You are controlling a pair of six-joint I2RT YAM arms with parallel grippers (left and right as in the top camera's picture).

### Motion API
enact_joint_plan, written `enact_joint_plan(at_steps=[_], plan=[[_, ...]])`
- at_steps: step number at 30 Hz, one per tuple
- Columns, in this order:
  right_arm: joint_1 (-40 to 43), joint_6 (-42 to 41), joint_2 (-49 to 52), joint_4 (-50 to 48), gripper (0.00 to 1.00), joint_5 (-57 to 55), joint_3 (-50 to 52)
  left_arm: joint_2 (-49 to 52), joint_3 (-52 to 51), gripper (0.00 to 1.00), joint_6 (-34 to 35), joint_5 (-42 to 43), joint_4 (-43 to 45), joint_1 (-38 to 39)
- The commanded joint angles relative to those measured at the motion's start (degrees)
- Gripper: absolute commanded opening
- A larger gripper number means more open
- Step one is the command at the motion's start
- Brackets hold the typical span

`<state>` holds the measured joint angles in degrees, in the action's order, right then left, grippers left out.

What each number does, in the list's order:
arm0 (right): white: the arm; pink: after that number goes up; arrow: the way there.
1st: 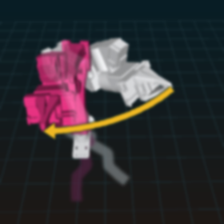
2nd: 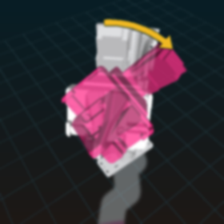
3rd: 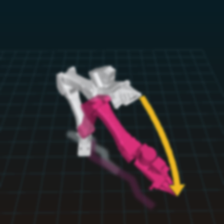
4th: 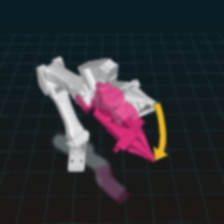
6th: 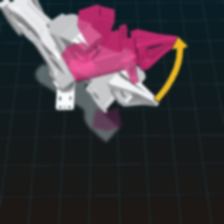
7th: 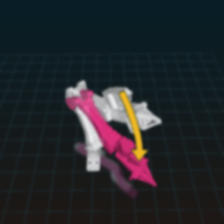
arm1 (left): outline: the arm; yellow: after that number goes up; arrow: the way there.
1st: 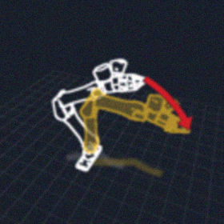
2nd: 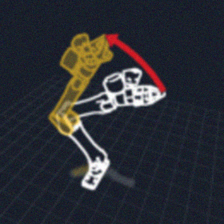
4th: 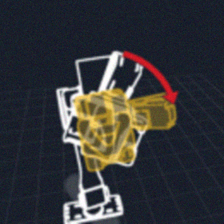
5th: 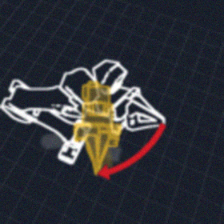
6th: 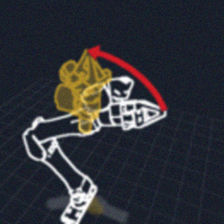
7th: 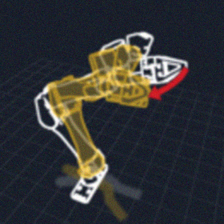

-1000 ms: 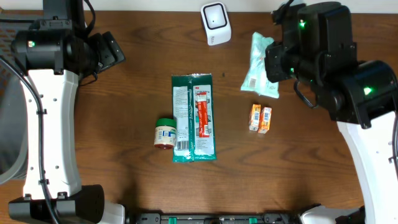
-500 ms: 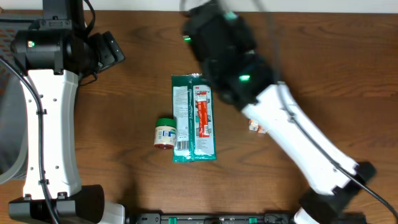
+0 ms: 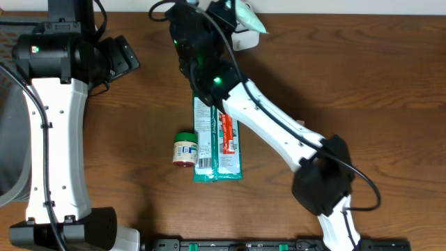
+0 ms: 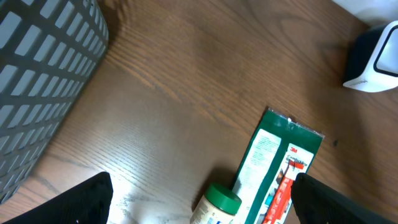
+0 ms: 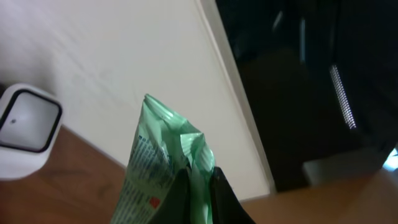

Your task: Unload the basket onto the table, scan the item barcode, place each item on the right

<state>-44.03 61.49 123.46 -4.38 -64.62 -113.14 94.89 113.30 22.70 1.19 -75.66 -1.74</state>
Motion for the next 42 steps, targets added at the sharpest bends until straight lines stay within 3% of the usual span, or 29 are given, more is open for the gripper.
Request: enact_joint_plan(at_steps=[1,5,9,15,23,33,42], plan=[[1.79,13.25,2.78,-5.16,0.01,4.33,-0.59,0.33,0.5,0.92,0.48,-0.33,-0.13,-0.22],[3.91,14.47,5.7,-12.44,0.01,9.9,-0.59,0.33,0.5,0.92,0.48,-0.33,-0.13,-0.22],[6.47,13.88,8.02,-13.6,0.01,15.37,-0.59,0.33,0.5,0.92,0.48,-0.33,-0.13,-0.24],[9.62,12.68,12.2,-21.79,0.01,16.98,-0.59,0.33,0.5,0.92,0.48,-0.33,-0.13,-0.22],[12.24,12.11,17.59,-26.32,0.01,20.24,-1.95,0.33,0.5,0.92,0.48,-0.33,-0.13,-0.22],[14.4,1.81,21.97,-27.5,0.01,29.99,-3.96,0.33,0.5,0.92,0.48,-0.33,-0.13,-0.22],[14.86,6.16,25.38,-32.04,0.01,32.57,-4.22,0.33,0.5,0.92,0.48,-0.33,-0.13,-0.22]])
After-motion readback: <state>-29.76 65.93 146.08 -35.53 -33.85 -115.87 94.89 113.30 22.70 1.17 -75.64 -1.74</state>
